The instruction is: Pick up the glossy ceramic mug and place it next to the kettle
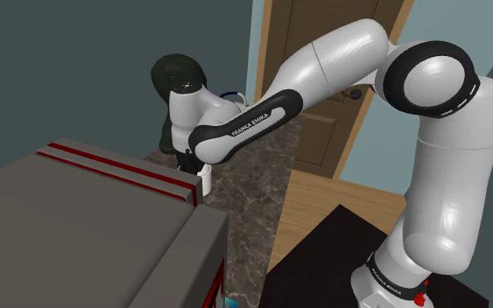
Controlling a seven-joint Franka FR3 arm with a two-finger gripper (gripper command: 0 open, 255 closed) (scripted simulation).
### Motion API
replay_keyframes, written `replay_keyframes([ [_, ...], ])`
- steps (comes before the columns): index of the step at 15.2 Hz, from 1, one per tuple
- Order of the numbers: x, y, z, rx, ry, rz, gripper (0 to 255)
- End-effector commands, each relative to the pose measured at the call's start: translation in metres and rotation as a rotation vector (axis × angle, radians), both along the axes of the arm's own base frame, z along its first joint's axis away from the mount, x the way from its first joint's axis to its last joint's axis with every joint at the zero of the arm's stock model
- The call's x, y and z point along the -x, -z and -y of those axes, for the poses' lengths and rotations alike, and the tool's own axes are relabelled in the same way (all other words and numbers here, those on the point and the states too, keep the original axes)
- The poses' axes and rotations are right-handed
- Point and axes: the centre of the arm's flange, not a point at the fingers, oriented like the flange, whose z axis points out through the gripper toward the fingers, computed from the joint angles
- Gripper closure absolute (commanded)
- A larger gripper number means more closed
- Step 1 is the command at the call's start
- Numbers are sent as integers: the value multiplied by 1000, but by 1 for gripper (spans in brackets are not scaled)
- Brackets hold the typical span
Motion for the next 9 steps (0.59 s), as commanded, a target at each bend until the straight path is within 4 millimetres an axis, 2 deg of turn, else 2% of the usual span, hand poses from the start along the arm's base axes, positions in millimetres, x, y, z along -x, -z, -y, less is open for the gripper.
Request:
replay_keyframes([
  [1,0,-5,0,0,0,0,255],
  [9,0,-48,0,0,0,0,255],
])
